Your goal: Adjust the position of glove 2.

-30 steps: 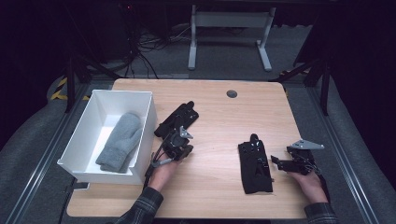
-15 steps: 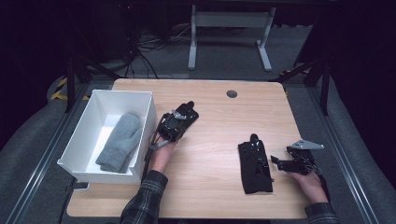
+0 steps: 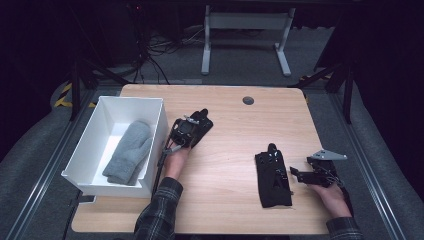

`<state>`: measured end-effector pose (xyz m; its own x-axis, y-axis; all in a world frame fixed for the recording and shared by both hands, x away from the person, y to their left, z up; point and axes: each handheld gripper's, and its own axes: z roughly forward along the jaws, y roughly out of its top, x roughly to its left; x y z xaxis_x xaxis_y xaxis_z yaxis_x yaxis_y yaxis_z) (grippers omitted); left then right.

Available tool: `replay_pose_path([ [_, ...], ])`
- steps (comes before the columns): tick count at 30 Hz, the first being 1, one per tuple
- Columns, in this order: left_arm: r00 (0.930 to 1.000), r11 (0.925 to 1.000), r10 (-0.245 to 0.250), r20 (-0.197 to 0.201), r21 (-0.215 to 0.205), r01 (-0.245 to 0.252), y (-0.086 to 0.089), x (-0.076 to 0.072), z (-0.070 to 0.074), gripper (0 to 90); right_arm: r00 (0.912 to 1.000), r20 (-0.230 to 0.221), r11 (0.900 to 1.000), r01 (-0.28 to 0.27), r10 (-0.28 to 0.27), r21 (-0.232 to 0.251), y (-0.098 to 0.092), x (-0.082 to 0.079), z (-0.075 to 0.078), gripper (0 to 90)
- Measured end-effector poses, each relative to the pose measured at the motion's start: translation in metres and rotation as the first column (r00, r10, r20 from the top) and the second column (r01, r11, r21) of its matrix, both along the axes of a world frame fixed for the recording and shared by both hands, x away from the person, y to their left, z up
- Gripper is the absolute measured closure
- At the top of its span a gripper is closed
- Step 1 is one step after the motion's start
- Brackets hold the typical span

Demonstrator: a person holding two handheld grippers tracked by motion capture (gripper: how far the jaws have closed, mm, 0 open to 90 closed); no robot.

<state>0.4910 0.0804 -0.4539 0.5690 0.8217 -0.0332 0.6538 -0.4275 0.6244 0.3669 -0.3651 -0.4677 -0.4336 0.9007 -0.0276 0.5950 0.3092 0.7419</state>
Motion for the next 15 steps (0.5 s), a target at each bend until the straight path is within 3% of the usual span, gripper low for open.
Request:
replay_pose_path([
  [11, 0.9975, 0.9968, -0.068, -0.022, -0.045, 0.067, -0.009, -0.021, -0.001, 90.0, 1.0, 0.001, 1.0, 0.001, -0.001, 0.0, 0.0, 0.0, 0.0, 16.6],
  [15, 0.9943, 0.9942, -0.104, -0.024, -0.031, 0.103, -0.017, -0.03, 0.0, 90.0, 1.0, 0.0, 1.0, 0.001, -0.001, 0.0, 0.0, 0.0, 0.0, 16.6],
])
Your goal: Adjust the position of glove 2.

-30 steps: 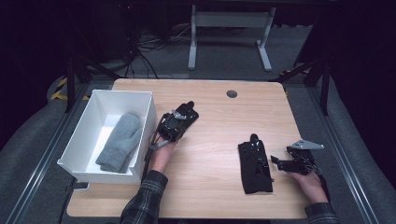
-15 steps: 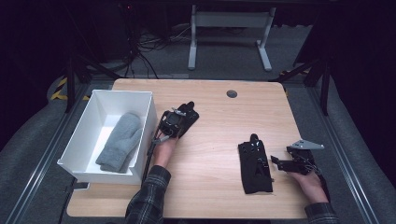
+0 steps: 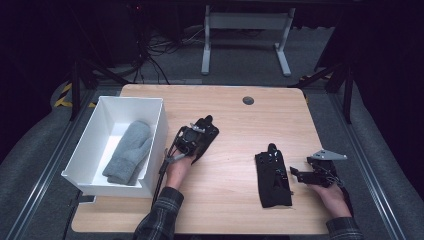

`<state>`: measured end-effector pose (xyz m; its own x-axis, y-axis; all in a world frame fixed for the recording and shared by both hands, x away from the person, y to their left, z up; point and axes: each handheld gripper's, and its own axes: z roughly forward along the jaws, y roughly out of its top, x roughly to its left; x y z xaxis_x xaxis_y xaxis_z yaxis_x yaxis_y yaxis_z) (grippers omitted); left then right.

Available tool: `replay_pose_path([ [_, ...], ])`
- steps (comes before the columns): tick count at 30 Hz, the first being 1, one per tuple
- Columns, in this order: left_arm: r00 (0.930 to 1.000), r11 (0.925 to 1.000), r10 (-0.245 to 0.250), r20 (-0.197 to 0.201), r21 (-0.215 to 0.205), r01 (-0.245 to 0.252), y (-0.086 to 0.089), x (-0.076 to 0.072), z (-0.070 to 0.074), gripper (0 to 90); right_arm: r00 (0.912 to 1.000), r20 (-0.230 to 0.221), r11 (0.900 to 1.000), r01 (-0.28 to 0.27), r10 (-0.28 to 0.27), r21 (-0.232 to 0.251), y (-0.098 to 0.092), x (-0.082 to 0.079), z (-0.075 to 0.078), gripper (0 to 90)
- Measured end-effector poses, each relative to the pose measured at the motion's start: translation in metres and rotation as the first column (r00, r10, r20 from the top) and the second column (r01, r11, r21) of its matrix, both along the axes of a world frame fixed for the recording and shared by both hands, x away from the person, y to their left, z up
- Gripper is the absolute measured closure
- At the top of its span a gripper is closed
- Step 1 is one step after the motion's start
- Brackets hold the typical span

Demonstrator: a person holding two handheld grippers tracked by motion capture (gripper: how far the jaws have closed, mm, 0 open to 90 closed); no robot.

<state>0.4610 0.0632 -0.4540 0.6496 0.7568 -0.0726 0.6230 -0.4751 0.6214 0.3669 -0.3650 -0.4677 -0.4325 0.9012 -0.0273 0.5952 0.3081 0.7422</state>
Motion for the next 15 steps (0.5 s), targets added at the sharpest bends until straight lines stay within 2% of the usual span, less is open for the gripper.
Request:
replay_pose_path([
  [7, 0.9979, 0.9979, -0.064, -0.007, -0.007, 0.064, -0.013, -0.017, 0.0, 90.0, 1.0, 0.0, 1.0, -0.001, 0.001, 0.0, 0.0, 0.0, 0.0, 16.6],
  [15, 0.991, 0.9905, -0.133, -0.01, -0.036, 0.133, -0.029, -0.041, -0.001, 90.0, 1.0, 0.0, 1.0, 0.0, 0.0, 0.0, 0.0, 0.0, 0.0, 16.6],
])
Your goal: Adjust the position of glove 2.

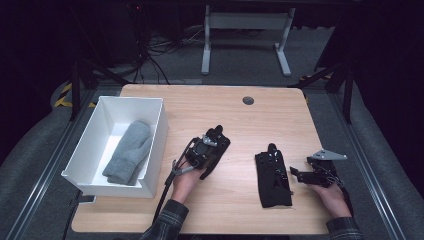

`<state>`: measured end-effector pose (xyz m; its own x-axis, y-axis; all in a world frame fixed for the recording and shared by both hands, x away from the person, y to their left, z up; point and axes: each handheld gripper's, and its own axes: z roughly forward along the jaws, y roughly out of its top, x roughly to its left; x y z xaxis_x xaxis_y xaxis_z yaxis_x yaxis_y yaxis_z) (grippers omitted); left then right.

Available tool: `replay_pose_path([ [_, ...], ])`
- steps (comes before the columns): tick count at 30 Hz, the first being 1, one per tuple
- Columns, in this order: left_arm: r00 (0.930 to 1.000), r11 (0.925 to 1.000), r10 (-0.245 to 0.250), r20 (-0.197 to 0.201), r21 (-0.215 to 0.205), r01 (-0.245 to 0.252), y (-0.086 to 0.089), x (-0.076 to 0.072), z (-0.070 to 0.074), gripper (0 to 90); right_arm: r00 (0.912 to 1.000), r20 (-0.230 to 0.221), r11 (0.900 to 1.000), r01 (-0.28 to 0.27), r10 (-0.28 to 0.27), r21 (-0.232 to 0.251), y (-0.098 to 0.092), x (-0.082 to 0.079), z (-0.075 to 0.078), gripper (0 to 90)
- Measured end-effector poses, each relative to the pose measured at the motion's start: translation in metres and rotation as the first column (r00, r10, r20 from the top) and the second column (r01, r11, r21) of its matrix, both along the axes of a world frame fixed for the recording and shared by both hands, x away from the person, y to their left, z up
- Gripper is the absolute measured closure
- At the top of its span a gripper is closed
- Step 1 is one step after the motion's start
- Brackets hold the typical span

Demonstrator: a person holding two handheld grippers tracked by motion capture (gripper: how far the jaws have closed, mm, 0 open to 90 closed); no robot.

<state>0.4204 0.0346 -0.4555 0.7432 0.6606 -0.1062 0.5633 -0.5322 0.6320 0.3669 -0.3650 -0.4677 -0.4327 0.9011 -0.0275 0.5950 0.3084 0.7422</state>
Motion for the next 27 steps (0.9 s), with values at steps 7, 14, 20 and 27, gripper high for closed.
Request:
replay_pose_path([
  [7, 0.999, 0.9989, -0.045, 0.001, -0.016, 0.045, -0.012, -0.018, -0.001, 90.0, 1.0, 0.0, 1.0, 0.0, 0.0, 0.0, 0.0, 0.0, 0.0, 16.6],
  [14, 0.9983, 0.9972, -0.059, 0.006, -0.045, 0.059, -0.012, -0.023, 0.008, 90.0, 1.0, 0.0, 1.0, -0.001, 0.001, 0.0, 0.0, 0.0, 0.0, 16.6],
  [20, 0.9989, 0.9994, -0.002, 0.047, -0.034, 0.004, 0.004, -0.011, 0.024, 90.0, 1.0, 0.0, 1.0, -0.001, 0.001, 0.0, 0.0, 0.0, 0.0, 16.6],
  [27, 0.9967, 0.9969, 0.078, 0.021, -0.009, -0.078, 0.029, 0.009, 0.017, 90.0, 1.0, 0.001, 1.0, -0.004, 0.004, 0.0, 0.0, 0.0, 0.0, 16.7],
])
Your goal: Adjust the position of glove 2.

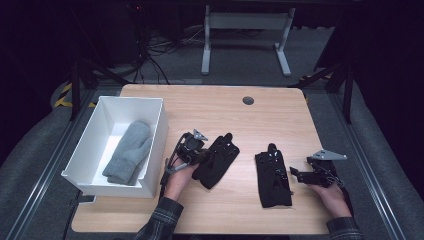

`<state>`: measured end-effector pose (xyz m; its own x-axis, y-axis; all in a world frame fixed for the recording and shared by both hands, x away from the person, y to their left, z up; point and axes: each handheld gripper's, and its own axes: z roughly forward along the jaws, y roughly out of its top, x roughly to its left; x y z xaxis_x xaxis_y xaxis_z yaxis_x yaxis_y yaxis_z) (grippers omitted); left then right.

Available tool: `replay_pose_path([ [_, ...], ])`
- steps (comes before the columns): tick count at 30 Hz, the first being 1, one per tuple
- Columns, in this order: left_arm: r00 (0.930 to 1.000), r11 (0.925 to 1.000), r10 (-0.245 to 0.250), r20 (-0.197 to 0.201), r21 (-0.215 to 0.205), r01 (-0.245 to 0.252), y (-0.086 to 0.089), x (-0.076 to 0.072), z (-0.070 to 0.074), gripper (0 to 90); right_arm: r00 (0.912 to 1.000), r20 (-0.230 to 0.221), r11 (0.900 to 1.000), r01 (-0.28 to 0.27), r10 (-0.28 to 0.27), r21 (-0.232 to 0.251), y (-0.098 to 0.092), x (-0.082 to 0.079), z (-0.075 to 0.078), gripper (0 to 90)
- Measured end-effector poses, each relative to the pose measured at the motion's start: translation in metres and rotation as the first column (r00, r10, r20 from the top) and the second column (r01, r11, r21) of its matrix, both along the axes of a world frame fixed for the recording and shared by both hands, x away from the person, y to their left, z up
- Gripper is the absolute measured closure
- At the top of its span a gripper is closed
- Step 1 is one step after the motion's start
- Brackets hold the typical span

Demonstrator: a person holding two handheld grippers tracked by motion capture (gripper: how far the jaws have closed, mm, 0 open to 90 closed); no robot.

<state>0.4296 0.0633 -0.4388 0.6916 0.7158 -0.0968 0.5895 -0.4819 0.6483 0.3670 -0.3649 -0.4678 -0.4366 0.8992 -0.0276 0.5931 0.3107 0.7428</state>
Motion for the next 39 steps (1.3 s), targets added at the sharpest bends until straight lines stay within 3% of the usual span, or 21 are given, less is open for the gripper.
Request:
replay_pose_path([
  [4, 0.9993, 0.9998, 0.004, -0.036, 0.018, -0.004, 0.002, 0.006, -0.01, 90.0, 1.0, 0.0, 1.0, -0.001, 0.001, -0.001, 0.0, 0.0, 0.0, 16.6],
  [9, 0.9992, 0.9999, -0.001, -0.04, 0.011, 0.002, 0.0, 0.002, -0.014, 90.0, 1.0, 0.0, 1.0, -0.002, 0.002, 0.0, 0.0, 0.0, 0.0, 16.6],
  [25, 0.9952, 0.9955, -0.086, -0.047, -0.046, 0.083, -0.012, -0.045, -0.019, 90.0, 1.0, 0.0, 1.0, -0.001, 0.001, -0.001, 0.0, 0.0, 0.0, 16.6],
  [28, 0.9961, 0.9953, -0.077, -0.045, -0.063, 0.074, -0.009, -0.043, -0.017, 89.6, 1.0, -0.001, 1.0, -0.001, 0.001, -0.001, 0.0, 0.0, 0.0, 15.9],
  [32, 0.9985, 0.9961, -0.048, -0.025, -0.075, 0.046, -0.006, -0.033, -0.013, 77.5, 0.9999, -0.005, 1.0, -0.009, 0.009, -0.004, 0.0, 0.0, 0.0, 14.9],
  [39, 0.9993, 0.9951, -0.02, -0.031, -0.097, 0.017, -0.007, -0.023, -0.016, 65.4, 0.9999, -0.005, 1.0, -0.009, 0.009, -0.004, 0.0, 0.0, 0.0, 14.8],
])
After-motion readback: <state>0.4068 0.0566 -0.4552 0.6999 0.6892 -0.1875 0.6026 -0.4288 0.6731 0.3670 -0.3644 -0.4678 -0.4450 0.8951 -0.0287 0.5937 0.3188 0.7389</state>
